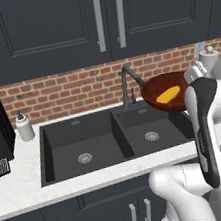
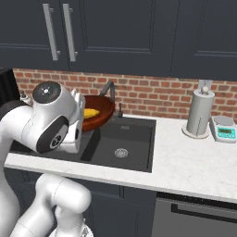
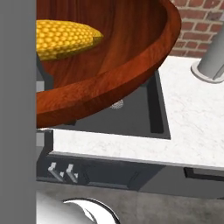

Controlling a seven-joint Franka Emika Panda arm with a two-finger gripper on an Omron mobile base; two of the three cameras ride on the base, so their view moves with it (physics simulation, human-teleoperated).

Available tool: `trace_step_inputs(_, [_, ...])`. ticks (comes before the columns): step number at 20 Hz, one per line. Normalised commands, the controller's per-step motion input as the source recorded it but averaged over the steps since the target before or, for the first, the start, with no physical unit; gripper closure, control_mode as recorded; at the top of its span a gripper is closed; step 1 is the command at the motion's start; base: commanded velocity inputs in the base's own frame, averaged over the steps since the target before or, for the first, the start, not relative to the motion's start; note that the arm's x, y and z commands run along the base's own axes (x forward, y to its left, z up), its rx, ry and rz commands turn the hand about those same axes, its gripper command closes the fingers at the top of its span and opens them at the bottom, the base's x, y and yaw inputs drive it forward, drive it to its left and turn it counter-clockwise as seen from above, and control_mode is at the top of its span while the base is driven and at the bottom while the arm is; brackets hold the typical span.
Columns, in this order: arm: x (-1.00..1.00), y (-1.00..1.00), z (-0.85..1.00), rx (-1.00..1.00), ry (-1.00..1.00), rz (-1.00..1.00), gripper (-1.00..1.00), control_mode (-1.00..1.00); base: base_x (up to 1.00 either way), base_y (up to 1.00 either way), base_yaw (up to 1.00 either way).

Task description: Pick the corn from the sink and place it in the bowl. Then pick the bowl and place it in the microwave. Then close the microwave door and press the start button.

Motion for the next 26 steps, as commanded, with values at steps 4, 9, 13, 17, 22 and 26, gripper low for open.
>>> trace_step_inputs(4, [-0.28,0.39,0.04,0.13,0.0,0.0,1.0,-1.0,0.0,0.0,0.0])
trace_step_inputs(9, [0.0,0.0,0.0,0.0,0.0,0.0,1.0,1.0,-0.51,0.05,-0.02])
trace_step_inputs(13, [0.0,0.0,0.0,0.0,0.0,0.0,1.0,1.0,-0.99,-0.11,-0.09])
trace_step_inputs(17, [0.0,0.0,0.0,0.0,0.0,0.0,1.0,1.0,-1.0,-0.33,-0.13])
trace_step_inputs(22, [0.0,0.0,0.0,0.0,0.0,0.0,1.0,1.0,-0.85,-0.59,-0.28])
trace_step_inputs(26, [0.0,0.0,0.0,0.0,0.0,0.0,1.0,1.0,-0.17,-0.33,-0.66])
